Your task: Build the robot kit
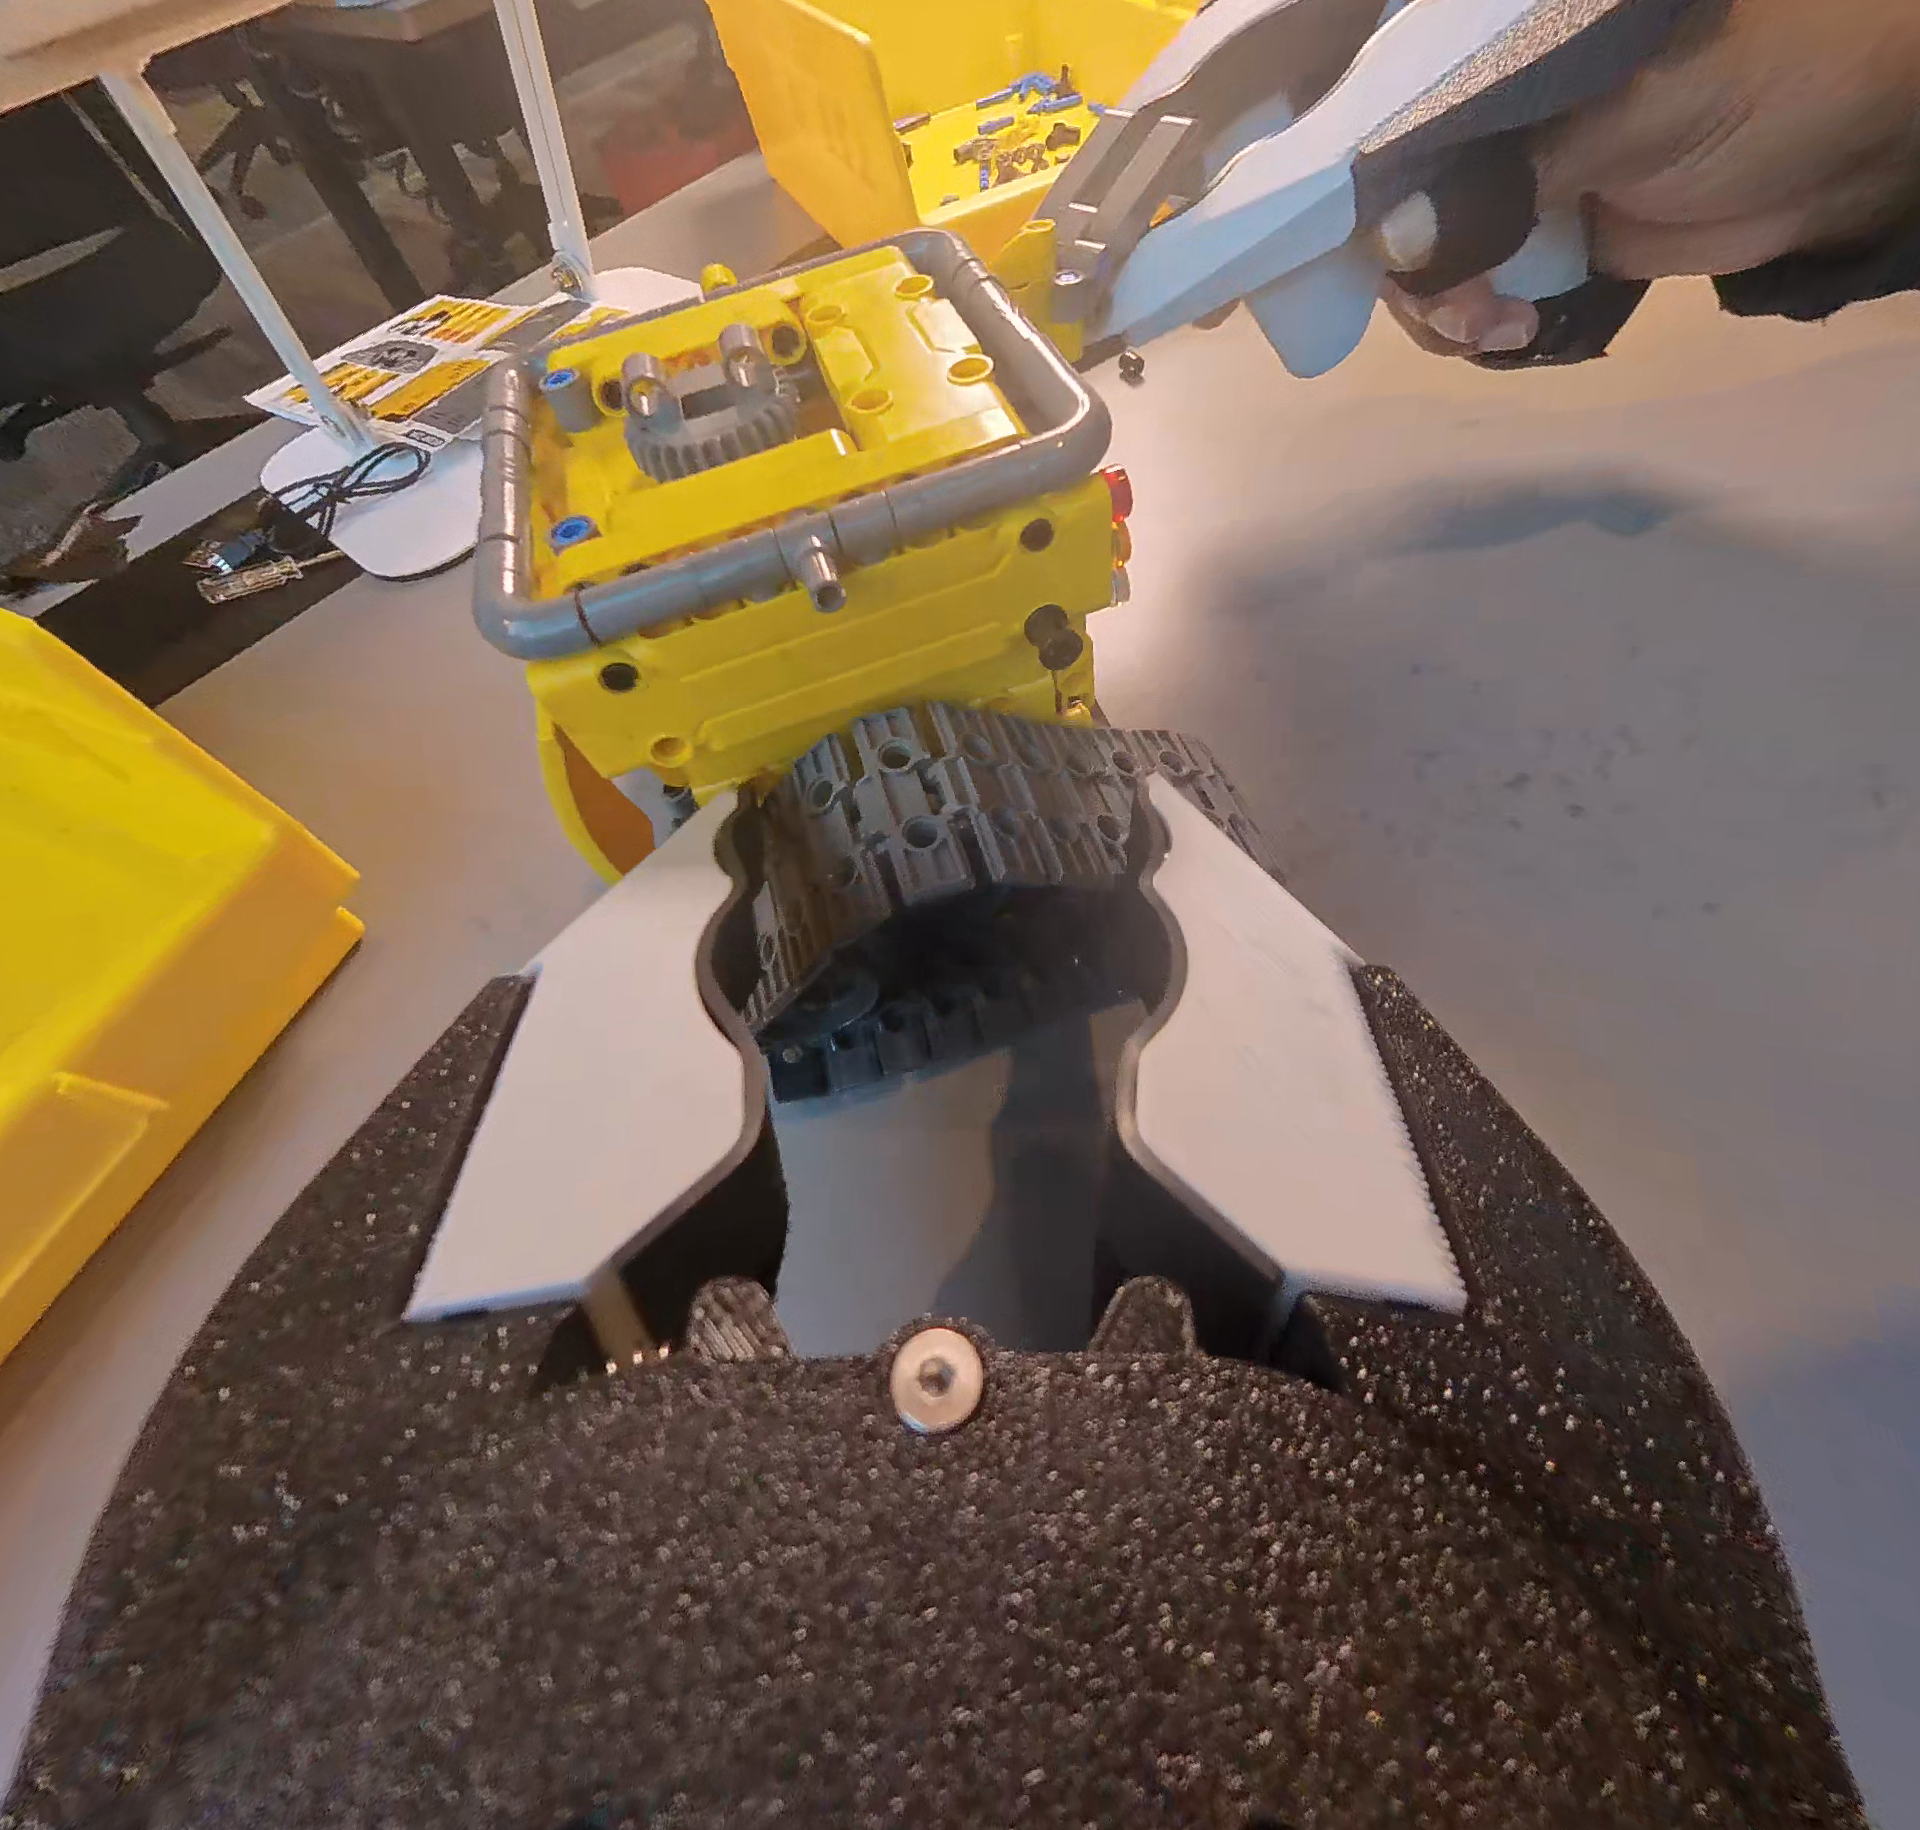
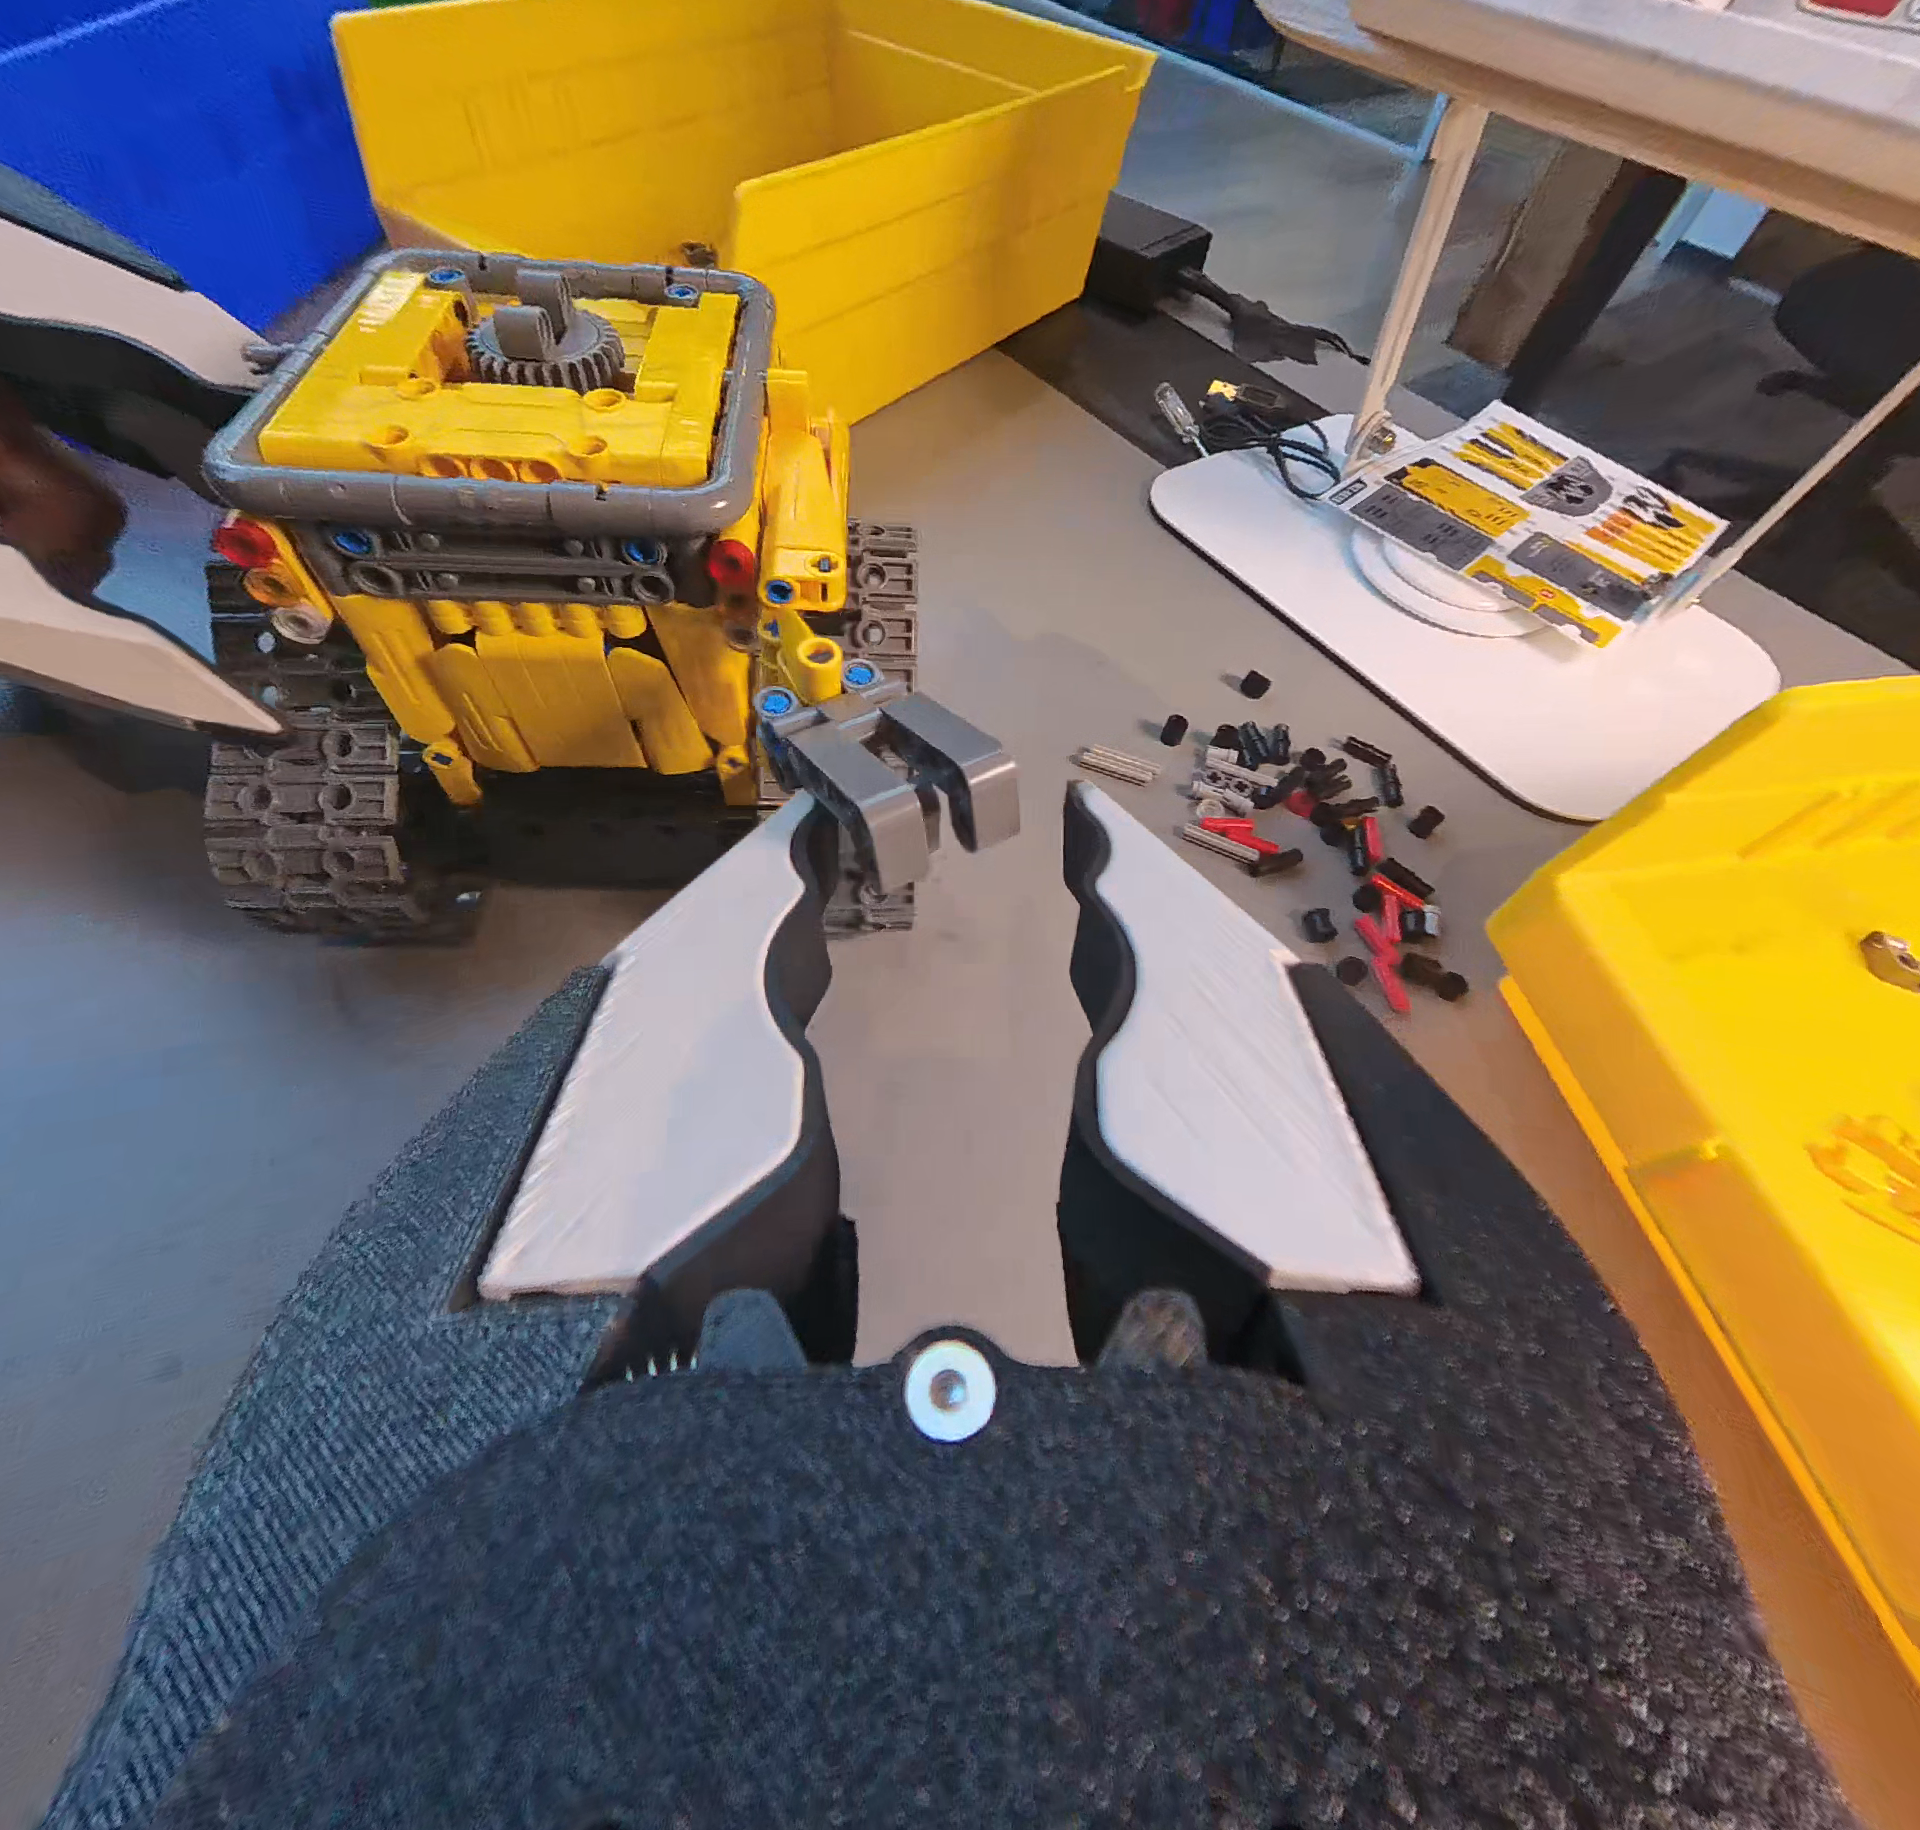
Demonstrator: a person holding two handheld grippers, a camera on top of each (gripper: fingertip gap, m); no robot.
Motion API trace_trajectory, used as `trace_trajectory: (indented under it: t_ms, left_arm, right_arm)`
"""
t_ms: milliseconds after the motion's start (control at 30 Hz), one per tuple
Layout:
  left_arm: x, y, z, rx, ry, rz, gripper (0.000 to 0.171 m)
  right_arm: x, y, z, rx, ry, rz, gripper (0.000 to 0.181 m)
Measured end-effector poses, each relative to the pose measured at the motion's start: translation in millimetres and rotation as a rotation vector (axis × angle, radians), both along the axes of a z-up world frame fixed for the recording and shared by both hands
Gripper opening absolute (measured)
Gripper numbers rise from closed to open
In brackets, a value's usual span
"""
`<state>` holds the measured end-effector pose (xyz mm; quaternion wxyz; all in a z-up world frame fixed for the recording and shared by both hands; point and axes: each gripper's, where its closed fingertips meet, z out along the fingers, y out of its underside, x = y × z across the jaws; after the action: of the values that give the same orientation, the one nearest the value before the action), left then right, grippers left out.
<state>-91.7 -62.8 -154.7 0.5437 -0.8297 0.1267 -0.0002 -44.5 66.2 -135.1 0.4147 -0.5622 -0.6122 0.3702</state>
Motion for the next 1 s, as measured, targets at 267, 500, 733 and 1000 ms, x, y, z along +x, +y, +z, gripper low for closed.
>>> trace_trajectory:
  t_ms: [267,500,733,1000]
  left_arm:
    - [-10.1,-8.1,12.0,0.058,-0.075,-0.035,0.082]
    - [-0.5,-0.5,-2.7,0.011,-0.04,-0.024,0.072]
    - [-2.7,3.1,-1.6,-0.008,-0.018,0.087,0.064]
    - [2.7,9.3,-1.3,-0.026,-0.034,0.243,0.062]
  right_arm:
    - [14.7,-27.6,12.3,0.055,0.04,0.136,0.033]
    - [21.7,-18.5,2.7,0.165,0.014,0.023,0.027]
    - [38.1,-20.7,11.7,0.126,-0.089,0.081,0.044]
    - [-11.2,-59.0,60.2,0.161,-0.175,0.161,0.117]
